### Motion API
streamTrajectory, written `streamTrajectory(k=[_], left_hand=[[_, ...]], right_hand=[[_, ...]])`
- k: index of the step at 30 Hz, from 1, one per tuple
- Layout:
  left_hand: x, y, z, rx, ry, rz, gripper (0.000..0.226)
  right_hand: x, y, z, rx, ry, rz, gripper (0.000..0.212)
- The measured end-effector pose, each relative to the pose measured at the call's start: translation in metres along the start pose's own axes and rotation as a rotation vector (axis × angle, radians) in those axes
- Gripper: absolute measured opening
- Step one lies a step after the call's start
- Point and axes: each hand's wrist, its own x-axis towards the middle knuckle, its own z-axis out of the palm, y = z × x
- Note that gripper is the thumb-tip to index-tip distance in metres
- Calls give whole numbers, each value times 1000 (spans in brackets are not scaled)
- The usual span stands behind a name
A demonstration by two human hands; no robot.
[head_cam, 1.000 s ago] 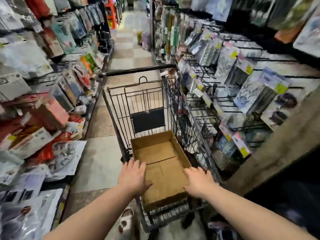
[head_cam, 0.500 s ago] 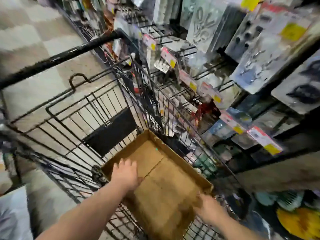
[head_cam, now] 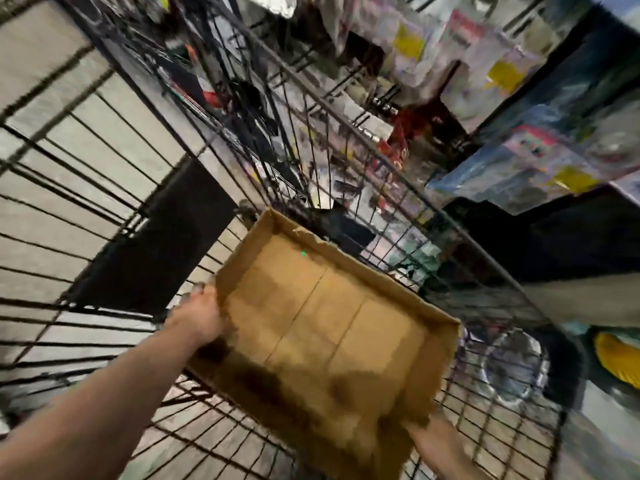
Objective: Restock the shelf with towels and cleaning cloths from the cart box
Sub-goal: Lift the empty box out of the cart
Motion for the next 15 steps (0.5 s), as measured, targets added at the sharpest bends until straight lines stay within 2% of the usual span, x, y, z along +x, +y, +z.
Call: streamTrajectory(k=[2, 4, 6, 11, 15], left_hand=[[13, -1, 7, -38, -12, -38, 91], [24, -4, 13, -148, -16, -82, 91], [34, -5, 17, -223, -28, -122, 87], [41, -3, 18, -241, 52, -207, 53], [25, 2, 7, -191, 122, -247, 52]], right_hand=[[7, -2, 2, 131, 23, -8, 30], [15, -2, 7, 202, 33, 8, 38], [19, 0, 14, 168, 33, 39, 47], [24, 8, 22, 213, 115, 67, 34], [3, 7, 8, 277, 171, 42, 30]])
